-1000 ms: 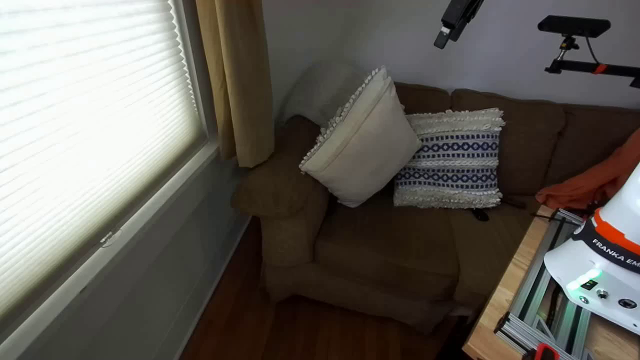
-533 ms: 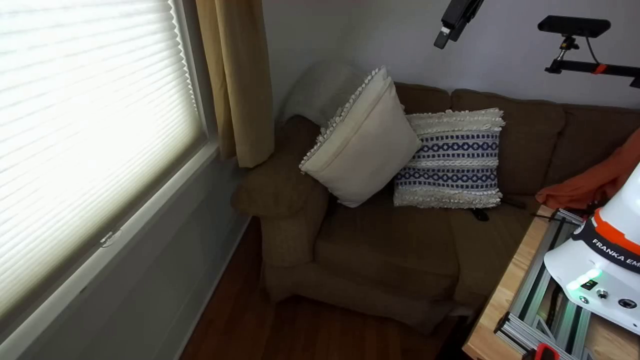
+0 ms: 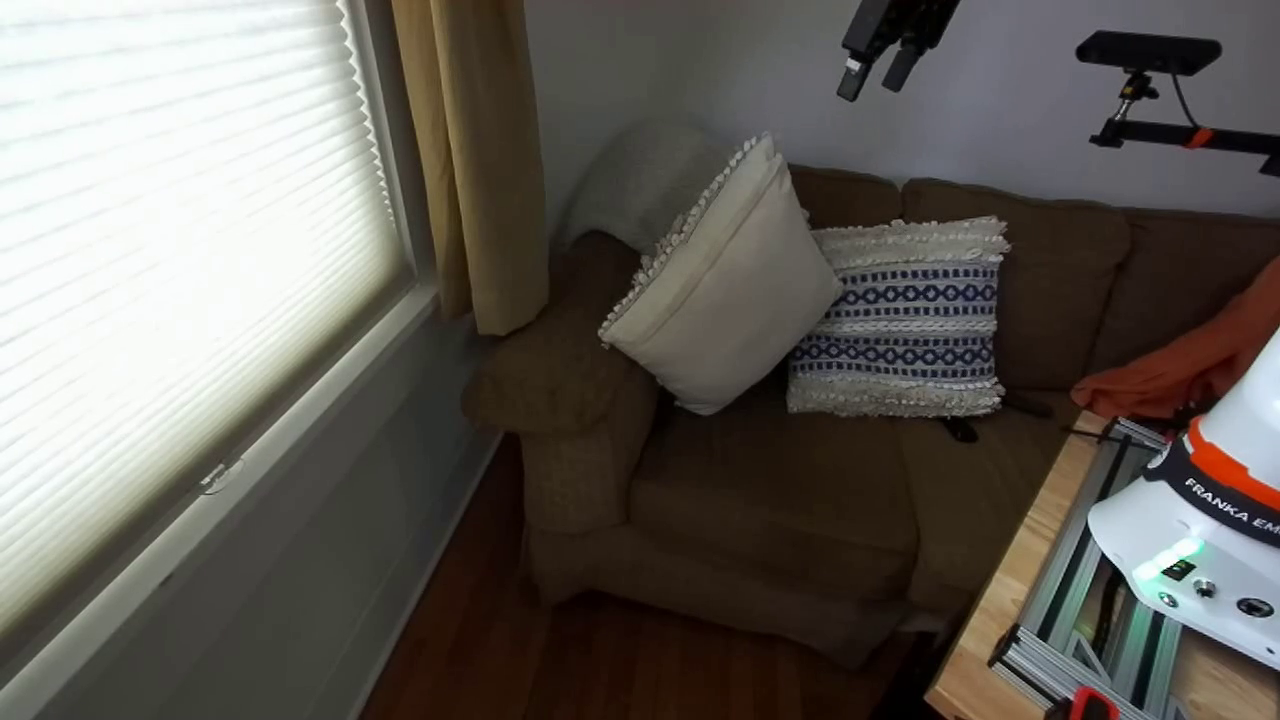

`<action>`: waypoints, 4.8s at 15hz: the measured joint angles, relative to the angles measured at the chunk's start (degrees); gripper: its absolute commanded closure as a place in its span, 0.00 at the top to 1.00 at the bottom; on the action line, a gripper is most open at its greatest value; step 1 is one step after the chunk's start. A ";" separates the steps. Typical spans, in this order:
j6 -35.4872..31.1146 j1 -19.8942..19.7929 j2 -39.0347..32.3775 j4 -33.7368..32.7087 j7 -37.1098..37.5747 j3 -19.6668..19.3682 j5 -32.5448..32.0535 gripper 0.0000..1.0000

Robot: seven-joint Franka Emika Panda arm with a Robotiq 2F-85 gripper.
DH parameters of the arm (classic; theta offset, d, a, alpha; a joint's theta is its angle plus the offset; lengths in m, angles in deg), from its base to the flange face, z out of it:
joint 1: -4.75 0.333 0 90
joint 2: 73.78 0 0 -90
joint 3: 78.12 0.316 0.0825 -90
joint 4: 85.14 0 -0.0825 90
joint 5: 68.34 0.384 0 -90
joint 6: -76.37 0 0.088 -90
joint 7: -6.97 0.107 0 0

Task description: Turn the pillow on the left around

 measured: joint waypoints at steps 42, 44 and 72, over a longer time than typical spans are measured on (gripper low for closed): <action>0.42 3.17 -48.96 -41.66 107.60 -15.76 -19.73 1.00; 0.89 3.18 -49.07 -41.95 108.07 -15.74 -19.77 1.00; 20.23 0.72 -77.65 -80.89 127.13 -17.95 -16.92 1.00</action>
